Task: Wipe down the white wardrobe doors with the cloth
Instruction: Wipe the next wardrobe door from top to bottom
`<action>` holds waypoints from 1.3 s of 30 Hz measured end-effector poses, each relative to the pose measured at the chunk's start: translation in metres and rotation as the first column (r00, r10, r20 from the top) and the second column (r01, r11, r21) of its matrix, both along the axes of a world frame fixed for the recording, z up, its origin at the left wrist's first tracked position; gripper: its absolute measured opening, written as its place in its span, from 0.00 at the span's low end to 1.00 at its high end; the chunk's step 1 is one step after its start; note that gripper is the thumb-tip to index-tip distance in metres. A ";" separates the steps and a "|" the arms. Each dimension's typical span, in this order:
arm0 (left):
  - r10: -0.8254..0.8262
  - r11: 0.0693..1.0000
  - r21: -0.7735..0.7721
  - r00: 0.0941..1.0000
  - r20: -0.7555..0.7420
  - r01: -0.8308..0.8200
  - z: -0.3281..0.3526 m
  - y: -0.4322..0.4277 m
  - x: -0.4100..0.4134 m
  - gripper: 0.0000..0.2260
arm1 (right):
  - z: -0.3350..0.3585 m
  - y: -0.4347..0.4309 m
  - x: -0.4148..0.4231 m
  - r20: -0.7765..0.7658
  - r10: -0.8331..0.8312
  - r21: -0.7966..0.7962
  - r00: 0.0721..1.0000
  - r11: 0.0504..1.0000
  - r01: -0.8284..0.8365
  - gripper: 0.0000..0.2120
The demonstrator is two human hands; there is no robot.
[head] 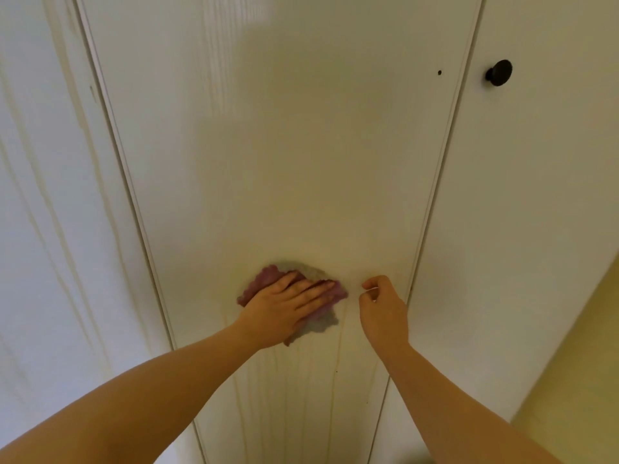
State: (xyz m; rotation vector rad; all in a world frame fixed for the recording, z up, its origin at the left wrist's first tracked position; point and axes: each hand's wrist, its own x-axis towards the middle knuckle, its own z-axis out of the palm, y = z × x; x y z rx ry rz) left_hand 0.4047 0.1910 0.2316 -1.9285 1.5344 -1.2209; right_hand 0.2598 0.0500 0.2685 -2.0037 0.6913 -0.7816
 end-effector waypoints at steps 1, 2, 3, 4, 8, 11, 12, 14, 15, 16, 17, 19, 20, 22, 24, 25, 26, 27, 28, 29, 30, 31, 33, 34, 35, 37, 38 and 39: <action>-0.033 0.998 -0.057 0.999 0.010 0.033 0.009 -0.004 0.000 0.45 | 0.001 -0.002 -0.001 -0.003 -0.003 0.002 1.000 1.000 0.003 0.08; -0.061 0.987 -0.149 0.998 -0.003 0.060 0.021 -0.010 -0.003 0.36 | 0.001 -0.005 -0.003 -0.005 -0.011 0.003 1.000 1.000 0.011 0.08; -0.060 0.970 -0.236 0.997 -0.040 0.048 0.035 -0.017 -0.007 0.30 | 0.001 -0.007 -0.004 -0.006 -0.017 0.006 1.000 1.000 0.017 0.08; -0.053 0.952 -0.304 0.996 -0.076 0.028 0.045 -0.022 -0.010 0.27 | 0.001 -0.009 -0.005 -0.006 -0.023 0.011 1.000 1.000 0.023 0.08; -0.045 0.977 -0.212 0.998 -0.054 0.032 0.023 -0.026 -0.010 0.29 | -0.004 -0.016 -0.014 -0.020 -0.038 0.029 0.999 0.999 0.039 0.08; -0.035 0.999 0.030 0.999 -0.002 0.035 0.000 -0.024 -0.007 0.48 | -0.008 -0.024 -0.021 -0.042 -0.052 0.034 0.998 0.998 0.054 0.08; -0.034 0.999 0.042 0.999 0.003 0.034 0.005 -0.029 -0.010 0.51 | -0.008 -0.026 -0.022 -0.043 -0.053 0.039 0.998 0.998 0.055 0.08; -0.048 0.998 -0.033 0.998 0.030 0.049 0.024 -0.049 -0.019 0.46 | -0.009 -0.031 -0.024 -0.050 -0.056 0.043 0.997 0.997 0.058 0.08; -0.060 0.993 -0.102 0.997 0.038 0.064 0.033 -0.059 -0.023 0.39 | -0.008 -0.031 -0.023 -0.052 -0.056 0.045 0.997 0.997 0.059 0.08; -0.056 0.984 -0.167 0.998 0.020 0.059 0.041 -0.069 -0.028 0.32 | -0.008 -0.031 -0.023 -0.050 -0.056 0.053 0.997 0.997 0.059 0.08; -0.042 0.977 -0.210 0.999 -0.004 0.041 0.044 -0.078 -0.032 0.29 | -0.008 -0.032 -0.023 -0.041 -0.055 0.066 0.998 0.996 0.058 0.09; 0.002 0.983 -0.182 1.000 -0.027 -0.007 0.034 -0.084 -0.035 0.29 | -0.009 -0.032 -0.025 -0.034 -0.051 0.088 0.998 0.995 0.054 0.09; 0.016 0.994 -0.106 1.000 -0.023 -0.018 0.022 -0.082 -0.035 0.33 | -0.010 -0.036 -0.029 -0.039 -0.054 0.089 0.998 0.994 0.057 0.09; 0.000 0.997 0.077 1.000 0.023 -0.001 0.001 -0.073 -0.035 0.40 | -0.011 -0.044 -0.037 -0.053 -0.066 0.078 0.996 0.995 0.070 0.08; -0.031 0.992 0.126 0.999 0.032 0.027 -0.002 -0.070 -0.034 0.43 | -0.011 -0.055 -0.047 -0.055 -0.087 0.064 0.995 0.994 0.090 0.08; -0.046 0.994 0.097 0.999 0.027 0.043 0.003 -0.074 -0.035 0.44 | -0.010 -0.061 -0.051 -0.058 -0.102 0.061 0.993 0.993 0.106 0.08; -0.057 0.998 0.039 0.998 0.019 0.057 0.011 -0.080 -0.037 0.43 | -0.010 -0.066 -0.054 -0.065 -0.115 0.059 0.991 0.991 0.118 0.08; -0.062 0.997 -0.041 0.998 0.018 0.062 0.023 -0.090 -0.040 0.42 | -0.010 -0.070 -0.057 -0.072 -0.122 0.057 0.990 0.990 0.127 0.08; -0.052 0.991 -0.125 0.999 0.007 0.052 0.035 -0.101 -0.044 0.39 | -0.010 -0.074 -0.058 -0.077 -0.126 0.059 0.989 0.990 0.131 0.08; -0.038 0.980 -0.197 0.999 -0.013 0.035 0.046 -0.111 -0.048 0.36 | -0.010 -0.075 -0.058 -0.081 -0.126 0.066 0.989 0.989 0.131 0.08; -0.038 0.969 -0.247 0.999 -0.035 0.029 0.054 -0.120 -0.051 0.34 | -0.010 -0.075 -0.057 -0.085 -0.122 0.077 0.989 0.989 0.129 0.08; -0.038 0.967 -0.252 0.999 -0.038 0.028 0.056 -0.127 -0.053 0.32 | -0.011 -0.075 -0.057 -0.089 -0.116 0.084 0.989 0.989 0.124 0.09; -0.009 0.996 -0.094 1.000 -0.004 0.009 0.041 -0.129 -0.055 0.34 | -0.014 -0.074 -0.057 -0.097 -0.105 0.086 0.990 0.990 0.113 0.08; -0.004 1.000 0.012 1.000 0.016 0.004 0.028 -0.126 -0.056 0.37 | -0.015 -0.074 -0.058 -0.096 -0.100 0.084 0.990 0.991 0.108 0.08; -0.002 0.995 0.096 1.000 0.018 0.000 0.017 -0.122 -0.055 0.40 | -0.015 -0.074 -0.059 -0.094 -0.094 0.077 0.991 0.992 0.102 0.08; -0.028 0.992 0.125 1.000 0.001 0.027 0.011 -0.116 -0.053 0.43 | -0.014 -0.077 -0.062 -0.090 -0.090 0.059 0.992 0.994 0.095 0.08; -0.042 0.992 0.120 0.999 0.029 0.038 0.014 -0.117 -0.050 0.44 | -0.013 -0.080 -0.063 -0.085 -0.096 0.055 0.992 0.993 0.101 0.08; -0.065 0.994 0.093 0.997 0.050 0.060 0.019 -0.118 -0.047 0.42 | -0.012 -0.083 -0.063 -0.084 -0.104 0.056 0.991 0.992 0.109 0.08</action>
